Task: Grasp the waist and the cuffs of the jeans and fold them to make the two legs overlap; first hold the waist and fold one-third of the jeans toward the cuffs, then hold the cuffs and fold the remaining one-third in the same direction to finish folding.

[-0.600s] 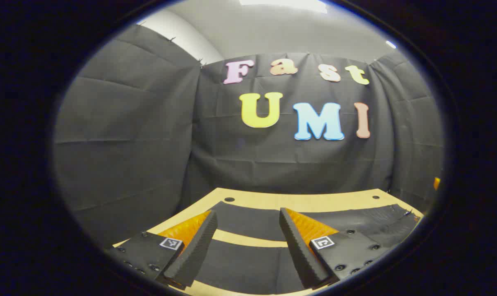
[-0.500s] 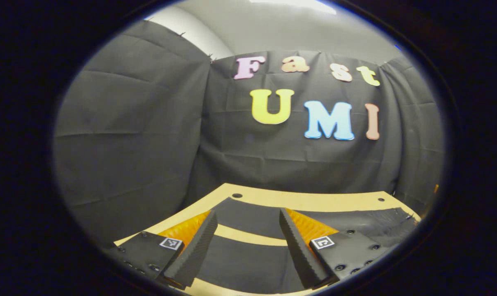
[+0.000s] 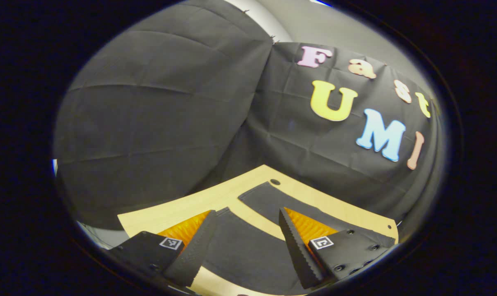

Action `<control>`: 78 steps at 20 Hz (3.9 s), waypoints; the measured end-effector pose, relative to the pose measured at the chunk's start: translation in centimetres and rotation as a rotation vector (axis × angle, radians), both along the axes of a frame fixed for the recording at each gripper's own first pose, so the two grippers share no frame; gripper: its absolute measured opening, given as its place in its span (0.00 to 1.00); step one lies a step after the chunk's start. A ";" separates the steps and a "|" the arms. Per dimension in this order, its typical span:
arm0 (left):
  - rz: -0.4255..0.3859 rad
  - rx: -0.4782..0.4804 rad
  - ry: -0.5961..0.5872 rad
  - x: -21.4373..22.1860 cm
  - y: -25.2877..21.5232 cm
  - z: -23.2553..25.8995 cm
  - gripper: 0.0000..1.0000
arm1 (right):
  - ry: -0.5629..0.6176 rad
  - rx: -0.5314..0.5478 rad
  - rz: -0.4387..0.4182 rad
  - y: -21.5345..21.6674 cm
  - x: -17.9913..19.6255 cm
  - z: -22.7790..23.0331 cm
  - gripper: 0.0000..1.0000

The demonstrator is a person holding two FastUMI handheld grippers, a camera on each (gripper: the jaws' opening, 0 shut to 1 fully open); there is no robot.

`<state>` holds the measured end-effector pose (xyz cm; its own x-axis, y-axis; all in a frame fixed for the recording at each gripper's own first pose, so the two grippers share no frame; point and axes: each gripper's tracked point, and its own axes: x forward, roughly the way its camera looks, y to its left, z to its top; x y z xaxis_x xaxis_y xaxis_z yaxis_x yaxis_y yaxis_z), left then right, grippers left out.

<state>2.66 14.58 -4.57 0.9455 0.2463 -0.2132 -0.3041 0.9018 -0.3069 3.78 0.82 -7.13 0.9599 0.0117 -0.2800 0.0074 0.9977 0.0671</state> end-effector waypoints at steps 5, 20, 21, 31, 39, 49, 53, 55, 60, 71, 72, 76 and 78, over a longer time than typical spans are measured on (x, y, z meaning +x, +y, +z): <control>0.048 -0.168 0.124 0.2 2.3 -4.7 0.97 | 0.199 0.194 -0.042 1.7 0.5 -4.0 0.95; 0.275 -0.593 0.349 -2.2 7.0 -15.5 0.99 | 0.552 0.697 -0.207 1.2 -0.2 -11.2 0.95; 0.286 -0.618 0.348 -2.1 7.1 -15.8 0.98 | 0.566 0.725 -0.215 1.1 -0.1 -11.4 0.95; 0.289 -0.810 0.246 1.0 7.1 -16.1 0.94 | 0.664 0.829 -0.316 -0.7 0.1 -15.2 0.95; 0.259 -0.961 0.220 2.1 6.4 -18.1 0.58 | 0.663 0.817 -0.305 0.0 1.8 -16.2 0.87; 0.232 -0.966 0.254 1.9 6.0 -18.9 0.08 | 0.638 0.935 -0.271 0.6 2.6 -17.1 0.08; 0.207 -1.050 0.225 2.2 5.9 -18.2 0.08 | 0.615 1.074 -0.210 0.3 3.2 -15.4 0.02; 0.203 -1.103 0.206 2.0 5.9 -17.3 0.08 | 0.609 1.107 -0.162 0.2 3.2 -14.1 0.01; 0.197 -1.193 0.183 2.6 4.8 -14.2 0.08 | 0.645 1.133 0.032 0.4 3.9 -10.0 0.01; 0.145 -1.368 0.166 9.6 1.2 -4.0 0.03 | 0.709 1.257 0.368 1.5 12.1 3.2 0.01; 0.158 -1.393 0.165 10.6 1.5 -3.5 0.03 | 0.718 1.258 0.382 1.9 13.1 4.2 0.01; 0.205 -1.370 0.204 15.5 2.2 -3.6 0.08 | 0.782 1.265 0.366 3.2 17.9 5.4 0.01; 0.191 -1.363 0.211 18.8 1.9 -3.2 0.07 | 0.804 1.294 0.333 3.8 20.8 5.4 0.02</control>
